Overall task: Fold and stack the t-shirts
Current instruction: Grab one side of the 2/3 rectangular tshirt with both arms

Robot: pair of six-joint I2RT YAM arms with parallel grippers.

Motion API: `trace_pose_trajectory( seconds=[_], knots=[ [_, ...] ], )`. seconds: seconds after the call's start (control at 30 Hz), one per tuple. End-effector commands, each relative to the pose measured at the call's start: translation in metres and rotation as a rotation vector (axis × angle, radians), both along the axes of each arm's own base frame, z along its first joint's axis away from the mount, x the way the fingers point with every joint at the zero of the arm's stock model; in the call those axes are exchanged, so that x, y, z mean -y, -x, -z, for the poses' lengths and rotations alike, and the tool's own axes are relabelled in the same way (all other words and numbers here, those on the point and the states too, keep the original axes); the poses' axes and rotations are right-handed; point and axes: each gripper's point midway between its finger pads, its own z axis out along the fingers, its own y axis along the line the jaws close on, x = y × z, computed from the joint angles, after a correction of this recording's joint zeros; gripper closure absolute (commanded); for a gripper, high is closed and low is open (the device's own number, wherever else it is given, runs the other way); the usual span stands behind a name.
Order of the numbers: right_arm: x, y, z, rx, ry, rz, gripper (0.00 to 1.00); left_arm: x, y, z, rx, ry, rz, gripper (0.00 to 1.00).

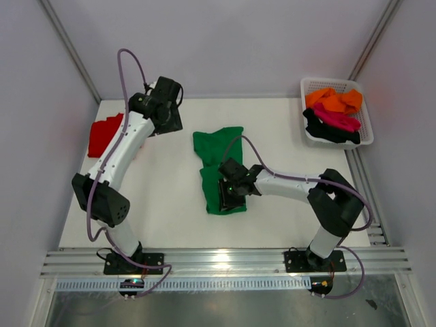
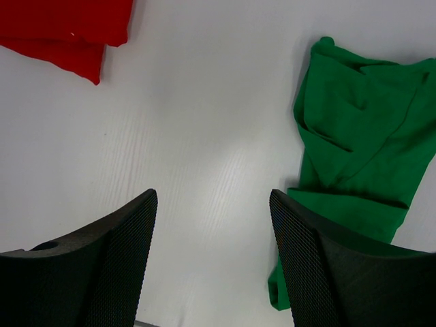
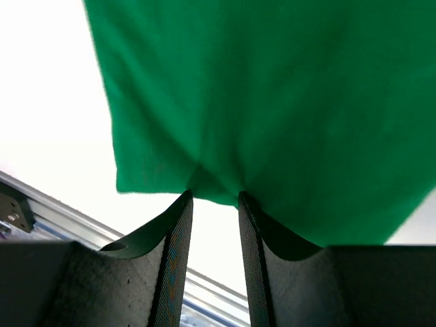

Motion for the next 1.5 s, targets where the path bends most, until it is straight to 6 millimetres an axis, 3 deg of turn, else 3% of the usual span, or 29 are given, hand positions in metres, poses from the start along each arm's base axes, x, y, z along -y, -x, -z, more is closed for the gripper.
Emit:
trace_pose_trajectory(
  seconds=[0.0,0.17,0.27,0.33,0.57,0.6,0.67,0.7,0.77,0.8,1.03,1.1,1.17,1.2,1.47],
  knots=[
    [-0.009,-0.017,-0.046,0.120,-0.051,-0.003,0.62,-0.001,-0.004,-0.003,0.009,0.004,-0.004,0.30],
    [-0.021,-0.038,-0.109,0.275,-0.171,0.018,0.62,0.000,-0.004,0.004,-0.001,0.005,-0.003,0.30],
    [-0.017,-0.042,-0.129,0.334,-0.201,0.041,0.62,0.000,-0.003,0.007,-0.006,0.007,-0.004,0.30],
    [-0.009,-0.044,-0.129,0.354,-0.177,0.064,0.62,0.001,-0.003,0.010,-0.013,0.008,-0.004,0.30],
    [0.025,-0.017,-0.084,0.279,-0.115,0.126,0.61,0.004,0.000,0.021,-0.036,0.021,0.000,0.30],
    [0.028,-0.015,-0.089,0.288,-0.149,0.147,0.60,0.004,0.001,0.022,-0.040,0.025,0.003,0.30],
    [0.036,-0.005,-0.076,0.261,-0.173,0.202,0.47,0.006,0.000,0.025,-0.047,0.030,0.005,0.30],
    [0.038,-0.003,-0.084,0.270,-0.218,0.233,0.42,0.009,0.000,0.026,-0.052,0.038,0.012,0.30],
    [0.046,0.005,-0.076,0.266,-0.232,0.248,0.37,0.010,0.000,0.030,-0.064,0.041,0.016,0.30],
    [0.049,0.006,-0.082,0.281,-0.253,0.258,0.34,0.011,0.000,0.031,-0.069,0.045,0.019,0.30],
    [0.068,0.014,-0.078,0.304,-0.290,0.315,0.25,0.020,-0.002,0.043,-0.111,0.072,0.033,0.30],
    [0.075,0.028,-0.046,0.236,-0.321,0.364,0.24,0.021,-0.002,0.046,-0.123,0.071,0.034,0.31],
    [0.067,0.027,-0.045,0.218,-0.399,0.401,0.24,0.021,-0.003,0.043,-0.116,0.072,0.035,0.31],
    [0.070,0.030,-0.036,0.204,-0.398,0.411,0.24,0.021,-0.003,0.042,-0.114,0.068,0.036,0.31],
    [0.067,0.026,-0.020,0.186,-0.375,0.424,0.24,0.017,-0.004,0.033,-0.104,0.049,0.036,0.31]
  ],
)
